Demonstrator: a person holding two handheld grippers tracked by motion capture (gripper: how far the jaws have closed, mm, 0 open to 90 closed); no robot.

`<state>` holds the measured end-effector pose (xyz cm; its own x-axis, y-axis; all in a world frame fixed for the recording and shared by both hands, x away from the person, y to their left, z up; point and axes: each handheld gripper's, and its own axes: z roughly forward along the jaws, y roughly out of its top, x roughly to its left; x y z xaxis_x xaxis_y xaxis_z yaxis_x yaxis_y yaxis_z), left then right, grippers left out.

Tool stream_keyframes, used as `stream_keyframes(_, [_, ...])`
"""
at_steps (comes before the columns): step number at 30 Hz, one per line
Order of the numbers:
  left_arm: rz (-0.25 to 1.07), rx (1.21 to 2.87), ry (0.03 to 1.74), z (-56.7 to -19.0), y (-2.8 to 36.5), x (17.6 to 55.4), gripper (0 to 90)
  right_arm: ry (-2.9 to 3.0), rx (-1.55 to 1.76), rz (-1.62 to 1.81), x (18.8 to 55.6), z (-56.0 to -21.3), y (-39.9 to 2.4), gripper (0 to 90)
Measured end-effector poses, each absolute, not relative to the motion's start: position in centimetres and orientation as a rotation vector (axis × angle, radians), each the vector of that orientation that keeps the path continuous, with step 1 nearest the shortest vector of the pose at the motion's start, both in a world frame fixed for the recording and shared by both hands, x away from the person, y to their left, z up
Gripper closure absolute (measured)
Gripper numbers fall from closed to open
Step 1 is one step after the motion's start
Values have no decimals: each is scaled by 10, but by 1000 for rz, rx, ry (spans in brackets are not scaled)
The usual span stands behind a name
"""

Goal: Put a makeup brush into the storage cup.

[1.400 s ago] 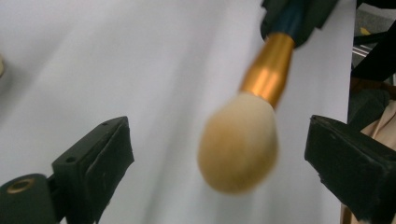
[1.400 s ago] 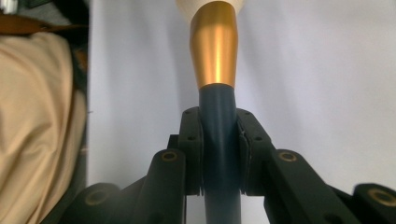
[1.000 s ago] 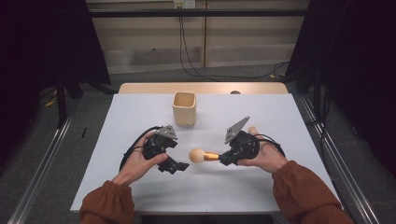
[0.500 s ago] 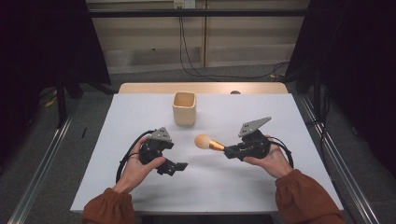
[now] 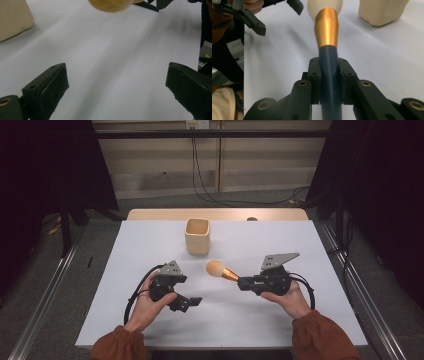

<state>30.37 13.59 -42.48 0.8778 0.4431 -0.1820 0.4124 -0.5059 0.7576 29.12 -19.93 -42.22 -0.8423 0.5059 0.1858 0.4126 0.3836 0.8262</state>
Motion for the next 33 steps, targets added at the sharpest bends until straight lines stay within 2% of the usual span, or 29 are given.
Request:
stream_keyframes(13, [81, 2154, 633, -426, 139, 300, 41, 2341, 795, 1693, 285, -424, -201, 756])
stream_keyframes(33, [153, 2077, 654, -429, 143, 295, 41, 2181, 742, 1864, 278, -432, -202, 756])
